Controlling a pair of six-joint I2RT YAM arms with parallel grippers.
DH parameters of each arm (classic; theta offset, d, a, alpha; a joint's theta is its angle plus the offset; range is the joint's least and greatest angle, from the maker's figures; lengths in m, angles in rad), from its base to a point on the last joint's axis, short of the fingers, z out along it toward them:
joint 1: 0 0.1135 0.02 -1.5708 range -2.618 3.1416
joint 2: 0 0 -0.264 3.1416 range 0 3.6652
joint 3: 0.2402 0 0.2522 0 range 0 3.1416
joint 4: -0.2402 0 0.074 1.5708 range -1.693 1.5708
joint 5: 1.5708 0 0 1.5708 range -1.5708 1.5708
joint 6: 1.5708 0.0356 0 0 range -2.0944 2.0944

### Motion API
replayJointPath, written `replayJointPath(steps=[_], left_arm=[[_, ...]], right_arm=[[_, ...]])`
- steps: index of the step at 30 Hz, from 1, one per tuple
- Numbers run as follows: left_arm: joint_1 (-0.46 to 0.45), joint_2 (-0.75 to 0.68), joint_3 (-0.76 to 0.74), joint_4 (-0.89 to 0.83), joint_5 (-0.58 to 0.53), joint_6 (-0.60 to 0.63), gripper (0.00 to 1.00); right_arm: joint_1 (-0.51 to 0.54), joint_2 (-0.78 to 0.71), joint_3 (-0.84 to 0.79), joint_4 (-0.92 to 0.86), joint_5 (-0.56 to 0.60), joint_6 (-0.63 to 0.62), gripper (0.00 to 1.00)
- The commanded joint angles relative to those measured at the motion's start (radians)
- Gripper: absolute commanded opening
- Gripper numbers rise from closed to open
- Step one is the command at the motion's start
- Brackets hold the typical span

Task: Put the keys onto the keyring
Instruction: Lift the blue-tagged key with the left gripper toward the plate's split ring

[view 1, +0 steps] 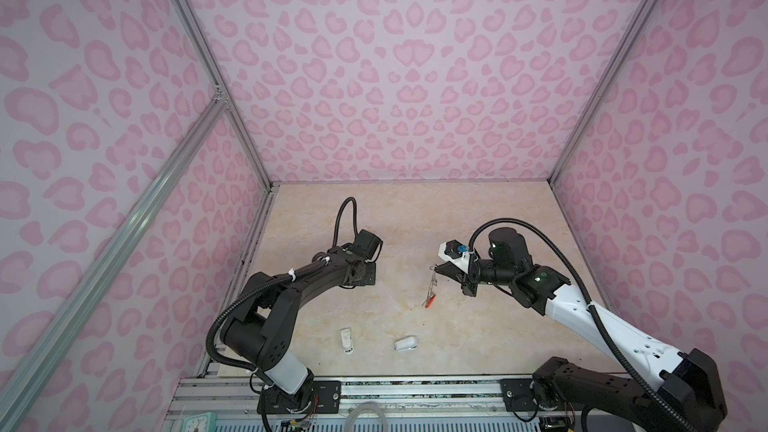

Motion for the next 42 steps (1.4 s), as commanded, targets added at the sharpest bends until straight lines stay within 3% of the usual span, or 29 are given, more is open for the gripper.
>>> replayJointPath(steps=[1,3,10,17,22,31,37,42], left_arm=[[-0.01,-0.077,-0.024,0.086,0.08,0.122,0.04],[-0.025,-0.143,-0.04,0.133,0.108,0.19,0.04],[-0.05,-0.429,-0.175,0.421,0.377,0.447,0.04],[-0.059,-0.526,-0.167,0.487,0.619,0.604,0.04],[-0.062,-0.544,-0.146,0.529,0.768,0.629,0.04],[-0.066,-0.506,-0.098,0.526,0.92,0.612,0.04],[-0.082,-0.476,-0.078,0.522,0.926,0.575,0.04],[-0.103,-0.456,-0.071,0.524,0.867,0.542,0.04]], right_arm=[[0.0,0.004,0.022,-0.027,0.034,-0.008,0.0],[0.0,0.012,0.039,-0.049,0.041,-0.009,0.0],[0.002,0.033,0.096,-0.118,0.055,0.001,0.0],[0.033,0.046,0.115,-0.124,0.094,0.009,0.0],[0.068,0.045,0.122,-0.099,0.131,0.018,0.0],[0.098,0.01,0.098,-0.011,0.175,0.039,0.0],[0.109,0.018,0.101,0.017,0.176,0.05,0.0],[0.117,0.016,0.098,0.03,0.172,0.062,0.0]])
